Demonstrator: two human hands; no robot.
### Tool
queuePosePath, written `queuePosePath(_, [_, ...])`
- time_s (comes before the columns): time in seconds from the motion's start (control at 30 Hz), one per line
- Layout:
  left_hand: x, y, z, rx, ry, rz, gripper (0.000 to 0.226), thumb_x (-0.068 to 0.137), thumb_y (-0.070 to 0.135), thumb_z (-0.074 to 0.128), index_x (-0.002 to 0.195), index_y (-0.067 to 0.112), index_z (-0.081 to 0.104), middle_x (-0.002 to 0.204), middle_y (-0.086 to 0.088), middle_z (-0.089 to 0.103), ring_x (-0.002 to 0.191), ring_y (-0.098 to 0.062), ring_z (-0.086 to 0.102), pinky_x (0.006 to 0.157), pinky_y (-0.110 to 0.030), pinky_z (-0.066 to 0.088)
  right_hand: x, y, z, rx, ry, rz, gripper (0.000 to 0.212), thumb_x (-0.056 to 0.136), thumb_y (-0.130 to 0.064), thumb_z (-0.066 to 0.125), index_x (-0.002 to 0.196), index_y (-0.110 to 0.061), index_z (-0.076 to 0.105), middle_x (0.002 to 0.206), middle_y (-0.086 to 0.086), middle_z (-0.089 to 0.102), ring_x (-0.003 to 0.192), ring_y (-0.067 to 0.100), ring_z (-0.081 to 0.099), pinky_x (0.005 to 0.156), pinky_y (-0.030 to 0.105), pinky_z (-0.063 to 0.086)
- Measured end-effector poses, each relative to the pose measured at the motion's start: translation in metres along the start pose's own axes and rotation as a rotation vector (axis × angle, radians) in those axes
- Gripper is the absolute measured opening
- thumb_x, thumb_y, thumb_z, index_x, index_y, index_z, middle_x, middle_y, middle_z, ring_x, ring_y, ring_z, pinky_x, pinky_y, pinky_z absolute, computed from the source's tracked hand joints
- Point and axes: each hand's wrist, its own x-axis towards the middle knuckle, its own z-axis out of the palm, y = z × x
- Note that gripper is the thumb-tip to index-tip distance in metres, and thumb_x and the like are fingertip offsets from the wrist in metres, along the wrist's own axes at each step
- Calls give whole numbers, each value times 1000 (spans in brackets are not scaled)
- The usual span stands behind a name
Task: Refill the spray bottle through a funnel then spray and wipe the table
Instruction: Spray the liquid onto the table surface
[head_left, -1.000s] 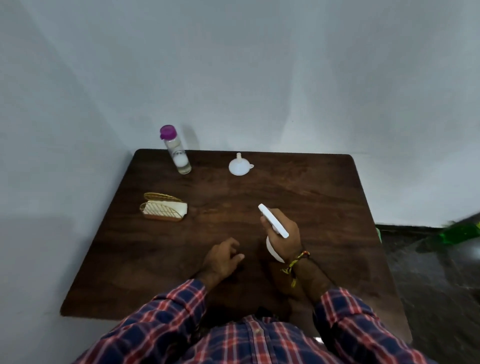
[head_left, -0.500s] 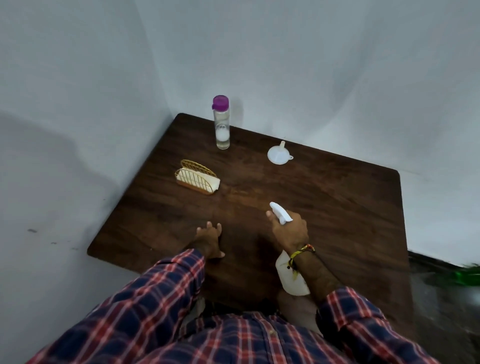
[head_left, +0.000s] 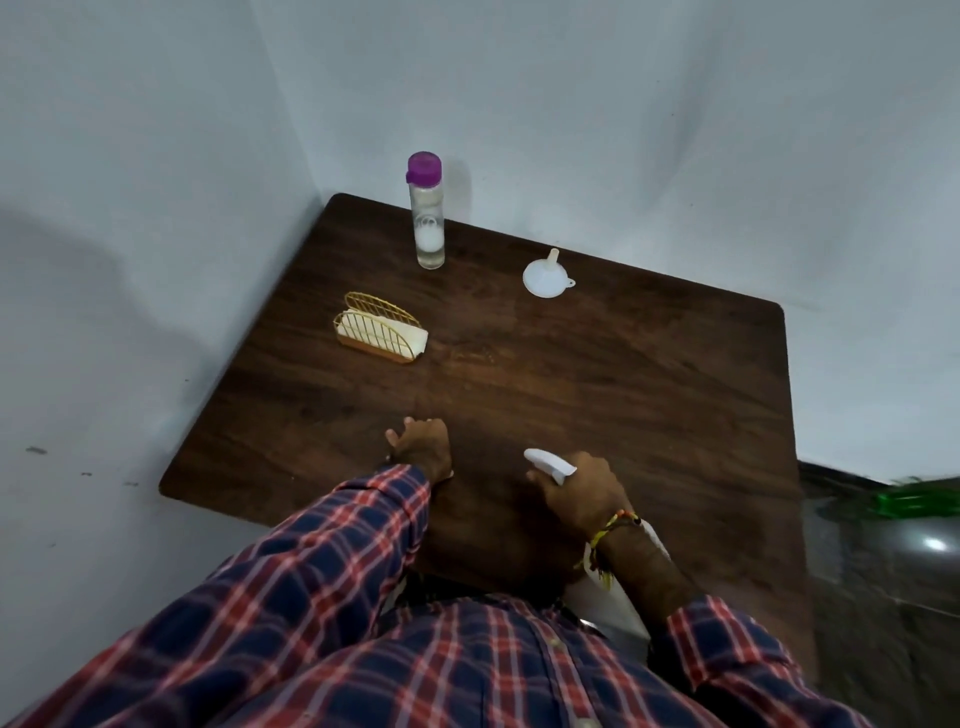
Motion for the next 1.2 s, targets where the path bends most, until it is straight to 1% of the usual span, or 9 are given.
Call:
queuePosePath(0.13, [2,7,-3,1,-64,-15,65,86,29,68,141,10,38,156,-16,25,146,-37,13,117,-58,14,11,12,-24,96,150,1,47,76,-60,67,110,-29,67,101,0,70,98,24,66,80,31,51])
queuePosePath(0.27, [7,19,10,-8,-108,-110,75,87,33,64,149,14,26,161,-15,4,146,-43,2,113,-63,19,24,17,-57,301,320,109,45,79,-56,68,91,-13,71,84,6,69,89,29,68,71,28,48])
queuePosePath(0.47, [-13,49,32,-88,99,-86,75,96,21,52,153,5,5,161,-15,1,147,-38,7,114,-52,27,33,27,-80,384,392,125,49,75,-52,74,110,-17,69,103,9,72,98,32,67,85,42,55])
queuePosePath(0.63, [-10,49,24,119,19,67,59,94,23,55,145,5,32,159,-19,11,147,-39,6,119,-50,15,21,42,-74,498,518,148,42,75,-45,78,95,-8,73,91,13,73,85,33,69,78,45,58])
queuePosePath(0.7, [-4,47,23,156,27,91,59,91,26,60,142,7,37,157,-18,19,147,-37,11,118,-50,17,17,45,-66,403,460,117,41,76,-48,75,99,-14,74,93,10,72,89,30,69,80,40,57])
queuePosePath(0.83, [-5,47,18,146,4,95,59,88,19,60,141,6,37,156,-18,22,146,-37,14,118,-50,19,14,42,-45,124,59,-13,49,76,-57,70,122,-50,59,109,0,66,102,21,64,90,34,54])
queuePosePath(0.97, [-12,45,11,143,15,99,61,90,12,57,145,4,30,157,-19,18,145,-37,16,118,-46,21,4,28,-16,119,96,-25,54,70,-73,60,104,-32,70,83,-11,56,87,16,66,73,27,51])
queuePosePath(1.07, [-15,45,10,168,23,109,63,92,10,55,147,2,26,158,-20,15,146,-37,16,118,-45,21,2,20,-10,-21,-31,-52,54,74,-65,64,107,-22,65,93,-5,57,95,20,64,79,31,52])
queuePosePath(1.2, [-10,46,15,157,12,102,65,91,13,54,148,3,24,158,-20,14,147,-37,12,119,-47,19,9,27,-25,-82,-69,-83,45,81,-60,64,123,-45,59,112,-2,58,108,20,58,90,32,48])
